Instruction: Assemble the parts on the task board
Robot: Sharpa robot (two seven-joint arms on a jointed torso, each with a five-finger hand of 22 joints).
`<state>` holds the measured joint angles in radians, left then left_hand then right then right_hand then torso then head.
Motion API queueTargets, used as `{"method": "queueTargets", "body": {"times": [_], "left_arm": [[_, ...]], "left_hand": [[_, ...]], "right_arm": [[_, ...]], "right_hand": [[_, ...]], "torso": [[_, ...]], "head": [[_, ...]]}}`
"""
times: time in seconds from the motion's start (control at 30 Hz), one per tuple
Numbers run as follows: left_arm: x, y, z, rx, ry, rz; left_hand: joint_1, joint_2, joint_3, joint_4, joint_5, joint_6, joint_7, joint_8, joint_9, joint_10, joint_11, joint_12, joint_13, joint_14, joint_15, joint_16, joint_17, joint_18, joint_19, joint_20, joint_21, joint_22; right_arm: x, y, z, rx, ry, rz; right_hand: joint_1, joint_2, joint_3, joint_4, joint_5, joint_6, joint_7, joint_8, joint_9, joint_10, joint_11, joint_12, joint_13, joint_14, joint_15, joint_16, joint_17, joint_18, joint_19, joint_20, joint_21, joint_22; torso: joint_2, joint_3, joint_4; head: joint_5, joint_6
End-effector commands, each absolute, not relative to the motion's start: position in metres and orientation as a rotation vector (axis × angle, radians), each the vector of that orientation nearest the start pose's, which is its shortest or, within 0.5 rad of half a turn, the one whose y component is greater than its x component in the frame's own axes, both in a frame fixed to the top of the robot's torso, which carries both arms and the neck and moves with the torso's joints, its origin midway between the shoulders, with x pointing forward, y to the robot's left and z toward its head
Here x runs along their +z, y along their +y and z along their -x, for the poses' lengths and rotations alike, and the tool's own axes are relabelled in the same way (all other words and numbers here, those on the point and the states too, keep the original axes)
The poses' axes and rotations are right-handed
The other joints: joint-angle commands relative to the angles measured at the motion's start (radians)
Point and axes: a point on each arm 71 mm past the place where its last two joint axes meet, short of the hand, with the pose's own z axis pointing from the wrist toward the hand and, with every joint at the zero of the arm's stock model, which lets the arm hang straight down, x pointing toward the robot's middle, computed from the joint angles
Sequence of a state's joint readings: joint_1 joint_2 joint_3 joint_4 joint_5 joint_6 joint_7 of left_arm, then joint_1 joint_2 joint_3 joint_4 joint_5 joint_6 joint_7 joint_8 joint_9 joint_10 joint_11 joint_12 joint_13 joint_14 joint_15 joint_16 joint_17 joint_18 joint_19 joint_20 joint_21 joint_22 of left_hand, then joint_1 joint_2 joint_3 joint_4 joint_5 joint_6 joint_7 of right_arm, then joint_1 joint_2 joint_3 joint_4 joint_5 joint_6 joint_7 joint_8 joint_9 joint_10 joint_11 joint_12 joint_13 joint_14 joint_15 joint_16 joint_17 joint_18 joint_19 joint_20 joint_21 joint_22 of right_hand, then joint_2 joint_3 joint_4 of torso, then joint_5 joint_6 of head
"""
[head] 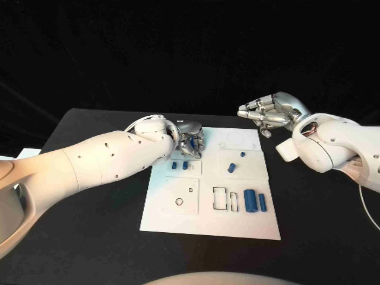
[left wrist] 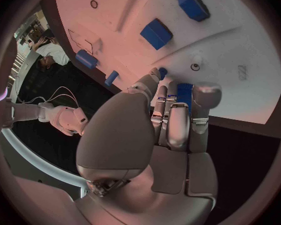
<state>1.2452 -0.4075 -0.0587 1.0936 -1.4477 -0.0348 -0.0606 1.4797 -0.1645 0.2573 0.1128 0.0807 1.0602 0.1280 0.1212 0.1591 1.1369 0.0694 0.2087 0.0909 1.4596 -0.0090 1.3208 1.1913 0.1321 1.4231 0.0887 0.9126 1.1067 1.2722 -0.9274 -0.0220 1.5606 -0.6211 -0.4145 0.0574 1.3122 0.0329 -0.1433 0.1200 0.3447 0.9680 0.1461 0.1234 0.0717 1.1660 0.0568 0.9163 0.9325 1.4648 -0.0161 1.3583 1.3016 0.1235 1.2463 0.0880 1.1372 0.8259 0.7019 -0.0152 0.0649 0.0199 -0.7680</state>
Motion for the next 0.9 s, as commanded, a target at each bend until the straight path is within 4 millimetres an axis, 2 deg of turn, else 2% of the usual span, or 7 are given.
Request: {"method": "queueTargets", "body": {"times": [0.03, 0.17, 0.37, 0.9], "left_arm": [[-0.2064, 0.0843, -0.5451, -0.605, 1.903, -0.386], [-0.2070, 0.0830, -0.5448, -0.599, 1.910, -0.392], [-0.2073, 0.0818, -0.5444, -0.599, 1.915, -0.398], [-0.2081, 0.0790, -0.5452, -0.601, 1.919, -0.402]], "left_hand": [[-0.010, 0.004, 0.009, 0.000, 0.002, 0.012, -0.001, -0.007, -0.003, 0.013, -0.001, -0.006, -0.003, 0.012, -0.001, 0.020, 0.019, -0.019, 0.013, -0.001, 0.048, 0.036], [-0.010, 0.006, 0.016, -0.002, 0.002, 0.021, -0.003, -0.007, -0.006, 0.024, -0.003, -0.010, -0.007, 0.018, -0.004, 0.031, 0.027, -0.026, 0.023, -0.003, 0.091, 0.070], [-0.003, 0.015, 0.033, -0.008, 0.003, 0.039, -0.008, -0.005, -0.007, 0.047, -0.009, -0.011, -0.008, 0.024, -0.010, 0.042, 0.034, -0.034, 0.034, -0.007, 0.145, 0.111], [-0.001, 0.024, 0.075, -0.023, 0.001, 0.074, -0.014, -0.005, -0.012, 0.089, -0.018, -0.029, -0.010, 0.032, -0.018, 0.055, 0.037, -0.043, 0.043, -0.015, 0.208, 0.163]], "right_arm": [[-0.1410, -0.2382, -0.4950, 1.076, 1.586, -0.610], [-0.1410, -0.2380, -0.4951, 1.076, 1.587, -0.610], [-0.1410, -0.2377, -0.4951, 1.077, 1.587, -0.609], [-0.1410, -0.2368, -0.4950, 1.079, 1.588, -0.608]], "right_hand": [[0.001, 0.007, -0.003, 0.001, 0.007, -0.007, -0.001, 0.006, 0.000, -0.006, 0.001, 0.000, 0.000, 0.040, -0.002, -0.005, 0.001, 0.015, -0.007, -0.002, -0.006, 0.000], [0.001, 0.007, -0.003, 0.001, 0.007, -0.007, -0.001, 0.006, 0.000, -0.006, 0.001, 0.000, 0.000, 0.040, -0.002, -0.005, 0.001, 0.015, -0.007, -0.002, -0.006, 0.000], [0.002, 0.008, -0.003, 0.001, 0.007, -0.007, -0.002, 0.007, 0.000, -0.006, 0.001, 0.001, 0.001, 0.040, -0.002, -0.004, 0.001, 0.015, -0.007, -0.002, -0.006, 0.000], [0.003, 0.008, -0.003, 0.001, 0.007, -0.007, -0.002, 0.007, 0.000, -0.006, 0.001, 0.001, 0.001, 0.040, -0.002, -0.004, 0.001, 0.015, -0.007, -0.002, -0.006, 0.000]], "torso": [[-0.001, -0.0001, 0.0010], [-0.001, -0.0011, 0.0010], [-0.001, -0.0004, 0.0012], [0.000, 0.0007, -0.0002]], "head": [[0.001, -0.002], [0.002, -0.002], [0.002, -0.002], [0.003, -0.003]]}}
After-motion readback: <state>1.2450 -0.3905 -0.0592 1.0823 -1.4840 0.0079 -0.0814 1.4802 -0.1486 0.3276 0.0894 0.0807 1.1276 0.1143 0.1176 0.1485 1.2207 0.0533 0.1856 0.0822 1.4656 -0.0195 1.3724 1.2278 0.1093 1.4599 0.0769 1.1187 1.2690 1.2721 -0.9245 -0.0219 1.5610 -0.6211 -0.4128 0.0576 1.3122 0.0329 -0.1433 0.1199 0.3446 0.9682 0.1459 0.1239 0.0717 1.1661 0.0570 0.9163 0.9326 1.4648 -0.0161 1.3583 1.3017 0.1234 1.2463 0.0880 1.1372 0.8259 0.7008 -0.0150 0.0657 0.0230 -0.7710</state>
